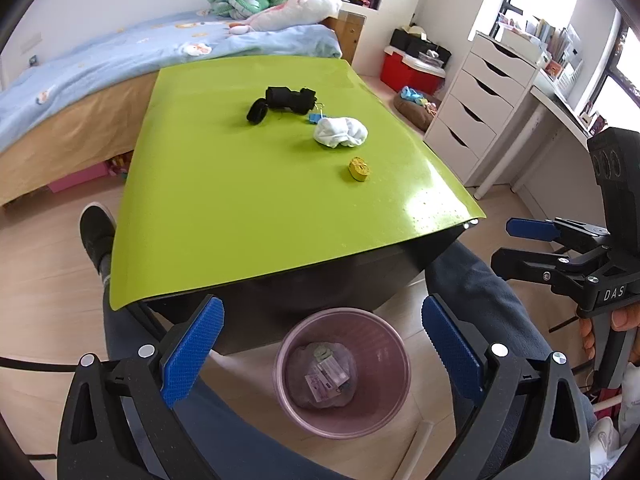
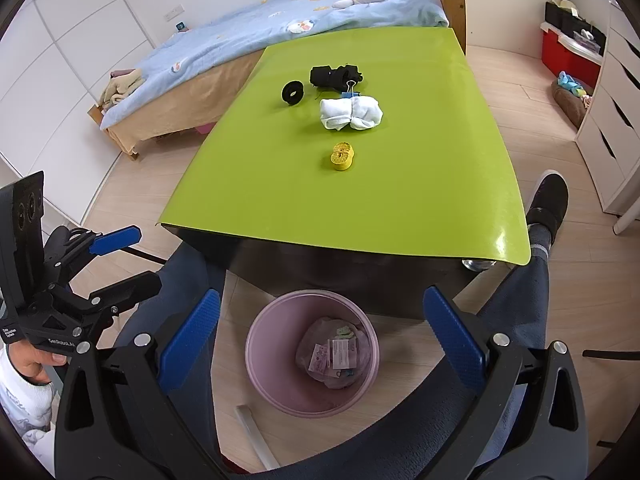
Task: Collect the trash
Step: 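Move the right gripper to the yellow round tape while the left gripper returns over the table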
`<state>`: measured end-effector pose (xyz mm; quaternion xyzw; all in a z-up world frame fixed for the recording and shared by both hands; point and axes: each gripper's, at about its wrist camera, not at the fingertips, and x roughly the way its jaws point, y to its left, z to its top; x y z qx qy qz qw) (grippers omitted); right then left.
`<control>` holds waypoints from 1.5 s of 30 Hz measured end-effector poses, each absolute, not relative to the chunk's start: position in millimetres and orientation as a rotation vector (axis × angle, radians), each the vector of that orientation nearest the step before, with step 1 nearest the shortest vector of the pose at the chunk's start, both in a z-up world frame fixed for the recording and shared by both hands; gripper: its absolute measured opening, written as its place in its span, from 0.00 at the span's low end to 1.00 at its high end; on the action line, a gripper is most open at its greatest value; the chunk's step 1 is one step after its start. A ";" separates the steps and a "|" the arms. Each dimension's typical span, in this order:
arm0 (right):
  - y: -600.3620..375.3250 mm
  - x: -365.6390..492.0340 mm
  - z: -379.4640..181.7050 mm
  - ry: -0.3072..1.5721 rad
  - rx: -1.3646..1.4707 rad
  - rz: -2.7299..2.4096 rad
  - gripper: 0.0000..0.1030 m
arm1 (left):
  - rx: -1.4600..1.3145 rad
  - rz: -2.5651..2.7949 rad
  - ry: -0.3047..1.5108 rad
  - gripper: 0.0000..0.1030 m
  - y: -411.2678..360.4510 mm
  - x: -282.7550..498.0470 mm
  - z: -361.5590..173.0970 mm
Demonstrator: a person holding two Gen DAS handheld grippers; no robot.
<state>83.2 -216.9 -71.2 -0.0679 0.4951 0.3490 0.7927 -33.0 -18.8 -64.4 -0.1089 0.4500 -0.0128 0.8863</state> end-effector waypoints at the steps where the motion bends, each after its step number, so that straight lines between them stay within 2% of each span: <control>1: -214.6 84.8 -71.3 1.066 -0.148 0.751 0.97 | -0.227 -0.024 0.935 0.93 -17.7 -32.2 -64.3; 15: -149.5 148.4 -65.2 1.070 -0.246 0.724 0.97 | -0.239 0.017 0.899 0.93 0.5 -26.9 -57.1; 26: -95.6 215.9 -100.3 1.245 -0.298 0.628 0.97 | -0.265 0.038 0.884 0.93 11.9 -30.5 -54.4; 28: -90.4 222.7 -107.7 1.276 -0.293 0.617 0.90 | -0.269 0.041 0.882 0.93 13.3 -31.6 -54.6; 29: -88.4 225.2 -111.6 1.292 -0.299 0.604 0.79 | -0.271 0.042 0.883 0.93 14.3 -31.7 -54.8; 30: -86.4 227.1 -114.9 1.304 -0.310 0.592 0.74 | -0.273 0.043 0.883 0.93 15.2 -31.3 -55.3; 31: -84.6 228.7 -119.2 1.319 -0.315 0.587 0.73 | -0.276 0.044 0.882 0.93 16.3 -31.5 -55.5; 37: -82.7 230.6 -128.4 1.337 -0.312 0.579 0.45 | -0.290 0.050 0.883 0.93 22.0 -30.8 -57.2; 39: -82.1 231.1 -127.3 1.334 -0.321 0.575 0.26 | -0.292 0.050 0.887 0.93 22.8 -28.9 -58.0; 40: -82.4 231.2 -127.1 1.333 -0.319 0.575 0.21 | -0.291 0.049 0.887 0.93 22.9 -28.2 -58.1; 45: -81.3 233.5 -125.5 1.330 -0.317 0.597 0.19 | -0.273 0.044 0.884 0.93 22.4 -17.6 -54.4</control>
